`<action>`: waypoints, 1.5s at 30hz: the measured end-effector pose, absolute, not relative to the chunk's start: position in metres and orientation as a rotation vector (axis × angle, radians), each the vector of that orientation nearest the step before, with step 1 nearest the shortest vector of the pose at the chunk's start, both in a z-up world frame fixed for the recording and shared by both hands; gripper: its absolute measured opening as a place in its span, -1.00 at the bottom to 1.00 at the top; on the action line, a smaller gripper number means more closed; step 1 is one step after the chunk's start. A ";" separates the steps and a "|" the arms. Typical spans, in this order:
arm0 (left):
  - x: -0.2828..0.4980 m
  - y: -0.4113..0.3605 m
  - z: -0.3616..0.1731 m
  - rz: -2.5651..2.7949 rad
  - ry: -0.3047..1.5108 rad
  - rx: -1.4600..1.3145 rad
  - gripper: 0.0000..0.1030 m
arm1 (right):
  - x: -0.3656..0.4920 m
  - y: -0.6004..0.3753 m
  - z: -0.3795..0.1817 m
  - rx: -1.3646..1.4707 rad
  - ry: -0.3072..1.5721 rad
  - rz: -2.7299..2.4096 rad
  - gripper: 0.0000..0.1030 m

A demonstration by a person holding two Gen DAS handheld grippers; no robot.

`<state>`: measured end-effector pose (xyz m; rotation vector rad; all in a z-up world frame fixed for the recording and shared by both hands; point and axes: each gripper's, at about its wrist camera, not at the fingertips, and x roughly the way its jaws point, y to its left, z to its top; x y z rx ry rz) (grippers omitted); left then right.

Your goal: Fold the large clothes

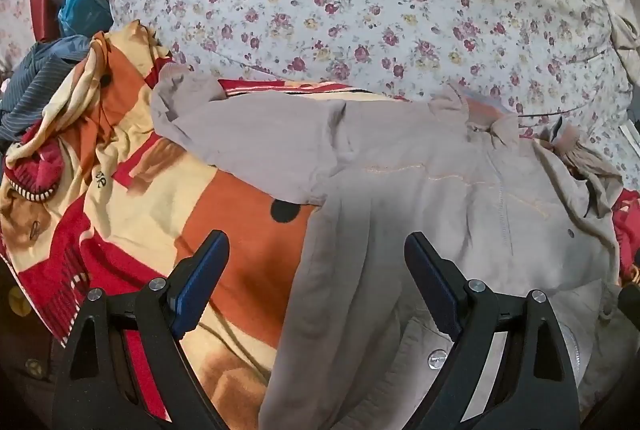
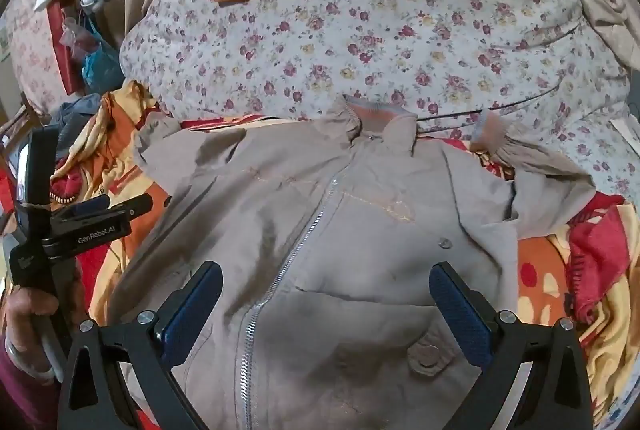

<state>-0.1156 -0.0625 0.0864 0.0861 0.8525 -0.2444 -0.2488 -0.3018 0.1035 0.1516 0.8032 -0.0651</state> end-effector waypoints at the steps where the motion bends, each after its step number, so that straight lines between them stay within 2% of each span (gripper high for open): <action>1: -0.115 -0.063 0.086 -0.244 0.853 0.083 0.74 | -0.246 -0.302 0.102 0.152 0.810 -0.062 0.98; 45: -0.072 -0.060 0.059 -0.193 0.887 0.077 0.74 | -0.183 -0.289 0.064 0.157 0.881 -0.058 0.99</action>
